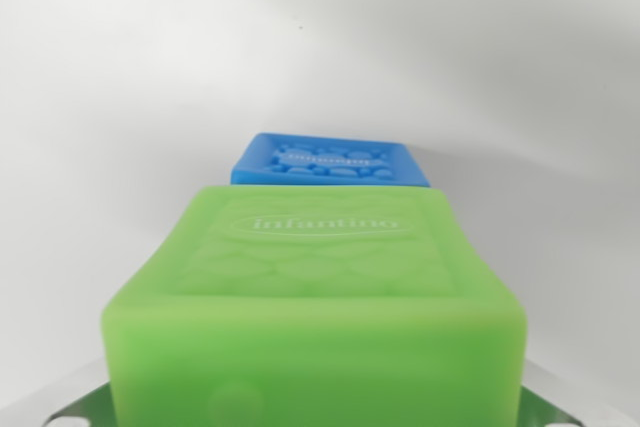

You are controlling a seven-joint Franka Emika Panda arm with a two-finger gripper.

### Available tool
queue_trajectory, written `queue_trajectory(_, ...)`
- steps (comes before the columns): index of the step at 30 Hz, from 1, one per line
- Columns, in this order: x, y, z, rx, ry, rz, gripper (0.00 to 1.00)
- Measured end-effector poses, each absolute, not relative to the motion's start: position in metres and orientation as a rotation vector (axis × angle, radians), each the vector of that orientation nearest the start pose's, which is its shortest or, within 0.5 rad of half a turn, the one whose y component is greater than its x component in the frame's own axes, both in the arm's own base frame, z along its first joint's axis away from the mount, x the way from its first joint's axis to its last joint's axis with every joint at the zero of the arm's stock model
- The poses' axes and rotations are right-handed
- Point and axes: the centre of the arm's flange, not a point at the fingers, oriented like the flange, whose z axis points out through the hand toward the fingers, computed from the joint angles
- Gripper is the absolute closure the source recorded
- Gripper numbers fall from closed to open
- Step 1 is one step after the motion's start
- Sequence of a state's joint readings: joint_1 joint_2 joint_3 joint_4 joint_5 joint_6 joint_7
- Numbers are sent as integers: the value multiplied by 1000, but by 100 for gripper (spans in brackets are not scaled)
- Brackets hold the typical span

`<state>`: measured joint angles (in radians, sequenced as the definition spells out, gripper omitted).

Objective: Stack cube

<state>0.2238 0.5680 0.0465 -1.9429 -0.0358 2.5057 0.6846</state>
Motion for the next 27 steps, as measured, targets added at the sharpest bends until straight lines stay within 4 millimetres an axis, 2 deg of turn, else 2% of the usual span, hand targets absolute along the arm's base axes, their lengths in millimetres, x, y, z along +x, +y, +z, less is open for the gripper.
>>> queue_trajectory(6, 598, 165, 174, -3080, 612, 10, 100)
queue_trajectory(13, 597, 165, 169, -3081, 612, 10, 100)
queue_trajectory(14, 597, 165, 169, -3081, 611, 10, 0)
queue_trajectory(27, 598, 165, 170, -3080, 611, 8, 0)
